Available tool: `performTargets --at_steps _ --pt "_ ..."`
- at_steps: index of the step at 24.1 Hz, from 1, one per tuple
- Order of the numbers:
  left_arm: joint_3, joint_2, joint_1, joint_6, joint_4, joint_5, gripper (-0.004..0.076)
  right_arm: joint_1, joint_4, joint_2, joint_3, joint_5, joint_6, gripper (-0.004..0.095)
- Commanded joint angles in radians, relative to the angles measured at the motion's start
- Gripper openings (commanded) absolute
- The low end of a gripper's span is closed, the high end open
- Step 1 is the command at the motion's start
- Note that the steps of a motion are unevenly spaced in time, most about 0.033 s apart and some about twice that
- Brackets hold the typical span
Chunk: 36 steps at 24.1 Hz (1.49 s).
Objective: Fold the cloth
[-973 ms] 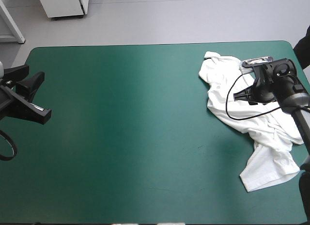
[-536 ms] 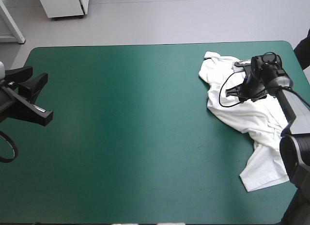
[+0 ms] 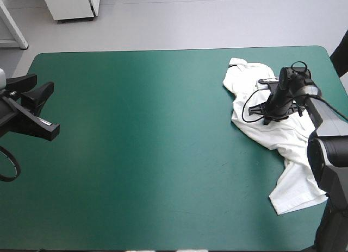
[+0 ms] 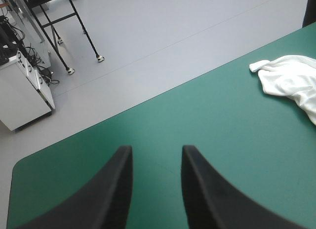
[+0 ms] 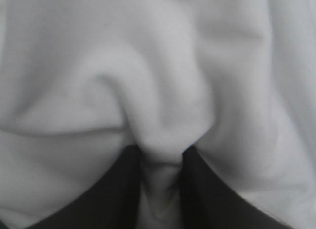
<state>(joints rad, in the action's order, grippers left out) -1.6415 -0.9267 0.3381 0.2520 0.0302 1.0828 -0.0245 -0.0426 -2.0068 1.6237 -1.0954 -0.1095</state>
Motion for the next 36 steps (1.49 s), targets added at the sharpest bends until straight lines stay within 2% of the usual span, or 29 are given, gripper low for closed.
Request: performTargets --at_steps 1,3,6,14,17,20,26,31,33,36 --pt "-0.021 0.001 0.009 -0.002 -0.005 -0.068 0.0246 0.004 -0.161 0.035 0.025 -0.017 -0.09 -0.0006" --pt "-0.021 0.001 0.009 -0.002 -0.004 -0.068 0.0246 -0.008 -0.259 0.035 0.025 -0.03 -0.118 -0.0009" --pt "-0.021 0.003 0.009 -0.002 -0.006 -0.062 0.0246 -0.08 -0.3 0.035 0.025 -0.038 -0.137 -0.0007" --pt "-0.021 0.003 0.009 -0.003 -0.006 -0.051 0.0246 -0.523 -0.341 0.005 0.053 0.041 -0.16 -0.0007" --pt "-0.021 0.003 0.009 -0.003 -0.006 -0.042 0.0246 -0.644 -0.413 -0.038 0.118 0.039 -0.174 -0.0007" --pt "-0.021 0.004 0.009 -0.003 -0.011 -0.036 0.0246 -0.719 -0.414 -0.066 0.169 0.039 -0.189 -0.0007" --pt "-0.021 0.017 0.009 -0.003 -0.011 -0.033 0.0246 -0.74 -0.408 -0.077 0.206 0.031 -0.189 -0.0007" --pt "-0.021 0.037 0.009 -0.003 -0.011 -0.03 0.0246 -0.717 -0.401 -0.076 0.206 -0.065 -0.198 -0.0002" --pt "-0.021 0.043 0.009 -0.003 -0.011 -0.03 0.0246 -0.691 -0.391 -0.074 0.208 -0.104 -0.21 0.0039" --pt "-0.021 0.044 0.009 -0.003 -0.017 -0.026 0.0246 -0.637 -0.409 -0.074 0.243 -0.154 -0.203 0.0182"
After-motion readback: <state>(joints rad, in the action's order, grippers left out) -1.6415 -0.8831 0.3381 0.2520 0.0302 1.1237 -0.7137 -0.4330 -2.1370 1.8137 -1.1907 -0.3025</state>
